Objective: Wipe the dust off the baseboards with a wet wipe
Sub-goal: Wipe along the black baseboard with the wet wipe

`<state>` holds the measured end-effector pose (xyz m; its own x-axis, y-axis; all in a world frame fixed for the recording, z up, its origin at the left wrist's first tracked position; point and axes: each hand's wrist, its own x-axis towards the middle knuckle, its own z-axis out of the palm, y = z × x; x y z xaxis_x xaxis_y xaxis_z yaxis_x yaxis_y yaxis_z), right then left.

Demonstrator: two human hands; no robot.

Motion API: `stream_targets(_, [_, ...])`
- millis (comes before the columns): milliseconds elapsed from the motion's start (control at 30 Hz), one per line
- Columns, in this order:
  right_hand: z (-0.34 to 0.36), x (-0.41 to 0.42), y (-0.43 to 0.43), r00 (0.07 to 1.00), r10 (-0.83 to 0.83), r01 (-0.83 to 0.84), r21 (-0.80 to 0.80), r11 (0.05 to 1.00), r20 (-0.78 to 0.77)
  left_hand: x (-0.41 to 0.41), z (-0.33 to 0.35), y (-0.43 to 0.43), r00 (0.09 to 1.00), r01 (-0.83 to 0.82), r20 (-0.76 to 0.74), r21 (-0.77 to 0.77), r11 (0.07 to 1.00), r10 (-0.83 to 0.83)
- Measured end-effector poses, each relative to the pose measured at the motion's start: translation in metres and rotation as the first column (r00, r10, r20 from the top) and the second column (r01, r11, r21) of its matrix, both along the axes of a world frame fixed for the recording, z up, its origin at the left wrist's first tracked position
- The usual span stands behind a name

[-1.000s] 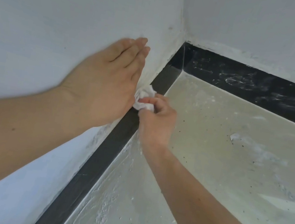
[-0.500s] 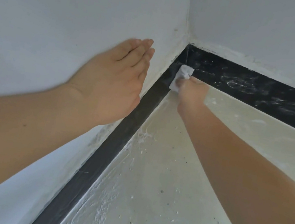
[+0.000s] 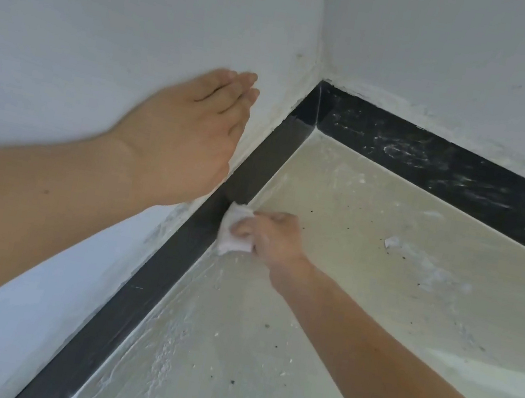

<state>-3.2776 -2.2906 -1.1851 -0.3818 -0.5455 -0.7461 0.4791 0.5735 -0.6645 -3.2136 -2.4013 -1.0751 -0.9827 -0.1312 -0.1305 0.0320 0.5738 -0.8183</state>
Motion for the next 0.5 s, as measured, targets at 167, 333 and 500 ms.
stream_targets(167, [0.017, -0.033, -0.023, 0.853, -0.521, 0.522, -0.105, 0.847, 0.032, 0.0, 0.001, 0.002, 1.0, 0.02, 0.02, 0.026, 0.999, -0.021])
stream_targets(333, [0.009, 0.059, -0.023, 0.873, -0.488, 0.481, -0.174, 0.86, 0.002, -0.002, 0.0, 0.001, 0.999, 0.023, 0.044, 0.01, 1.0, -0.024])
stream_targets(500, [-0.004, 0.125, 0.032, 0.991, 0.133, -0.128, -0.304, 0.944, -0.003, -0.001, 0.005, 0.005, 0.993, -0.082, 0.088, 0.0, 0.997, 0.082])
